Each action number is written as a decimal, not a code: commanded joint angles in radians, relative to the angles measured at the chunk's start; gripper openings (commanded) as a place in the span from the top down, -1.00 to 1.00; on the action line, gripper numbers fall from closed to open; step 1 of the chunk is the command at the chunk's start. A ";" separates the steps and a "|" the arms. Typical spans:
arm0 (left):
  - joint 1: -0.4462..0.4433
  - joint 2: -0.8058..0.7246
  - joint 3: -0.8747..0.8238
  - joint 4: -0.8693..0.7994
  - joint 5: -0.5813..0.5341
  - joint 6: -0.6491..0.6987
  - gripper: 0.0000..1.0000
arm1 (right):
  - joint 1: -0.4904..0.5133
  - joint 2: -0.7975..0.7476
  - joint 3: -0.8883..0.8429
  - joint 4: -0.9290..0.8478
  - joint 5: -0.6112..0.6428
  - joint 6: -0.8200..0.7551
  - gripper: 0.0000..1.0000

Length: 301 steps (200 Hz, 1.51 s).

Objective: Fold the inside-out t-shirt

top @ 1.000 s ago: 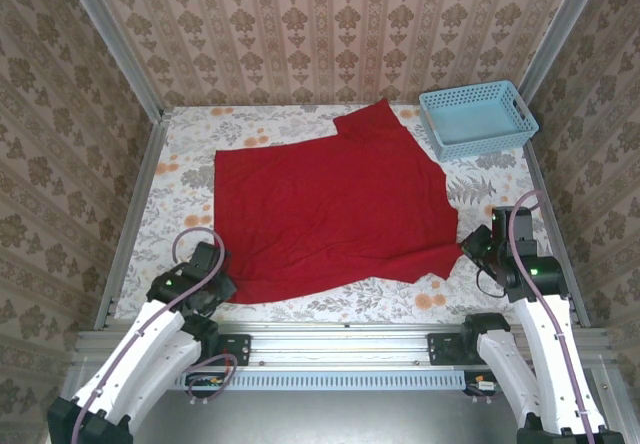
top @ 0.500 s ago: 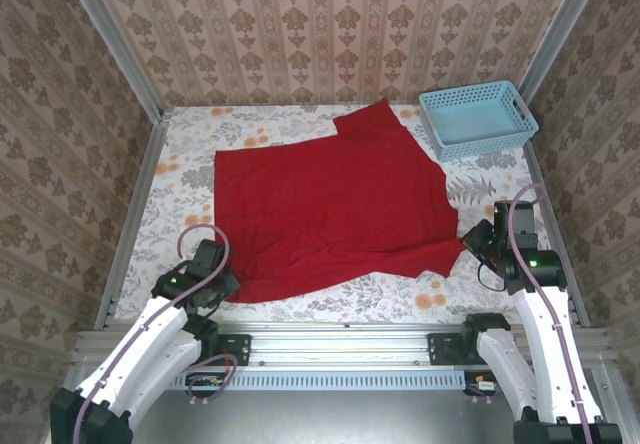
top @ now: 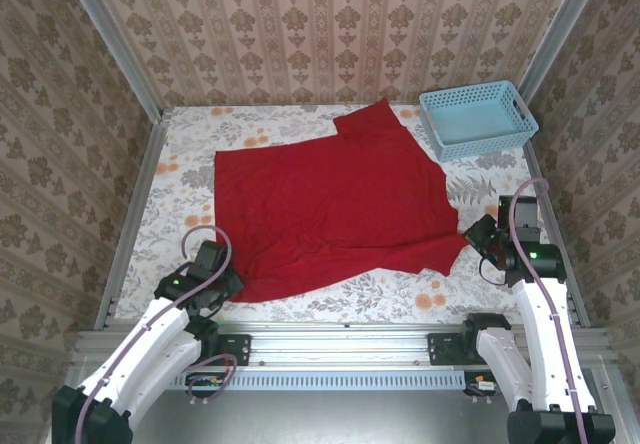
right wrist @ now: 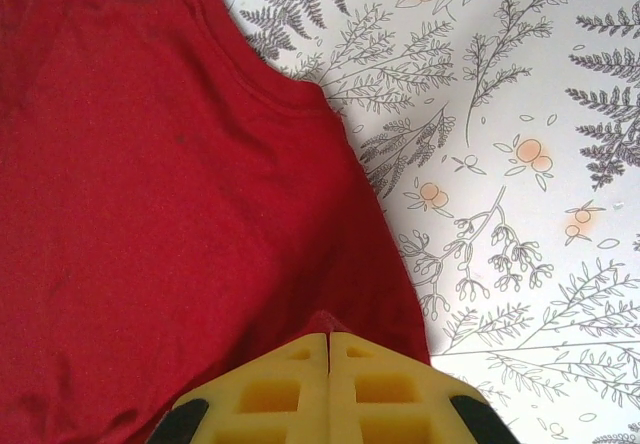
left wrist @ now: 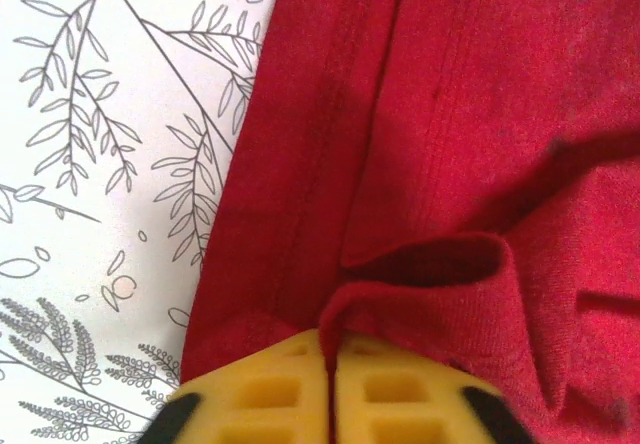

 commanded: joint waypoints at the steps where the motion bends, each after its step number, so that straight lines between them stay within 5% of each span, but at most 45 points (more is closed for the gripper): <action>1: -0.005 -0.024 0.047 -0.035 -0.003 0.012 1.00 | -0.022 0.007 0.042 0.013 -0.009 -0.028 1.00; 56: -0.132 -0.188 0.213 -0.269 -0.031 -0.024 1.00 | -0.069 -0.011 0.077 -0.057 -0.012 -0.046 1.00; 99: -0.260 -0.151 0.246 -0.518 0.022 -0.165 1.00 | -0.070 -0.071 0.042 -0.113 0.011 -0.035 1.00; 144: -0.391 -0.023 0.218 -0.523 0.045 -0.221 1.00 | -0.080 -0.071 0.061 -0.115 0.031 -0.040 1.00; 224: -0.394 -0.025 0.062 -0.413 0.115 -0.266 0.93 | -0.084 -0.100 0.069 -0.142 0.059 -0.043 1.00; 301: -0.395 -0.078 0.363 -0.695 -0.229 -0.330 1.00 | -0.093 -0.107 0.100 -0.150 0.134 -0.074 1.00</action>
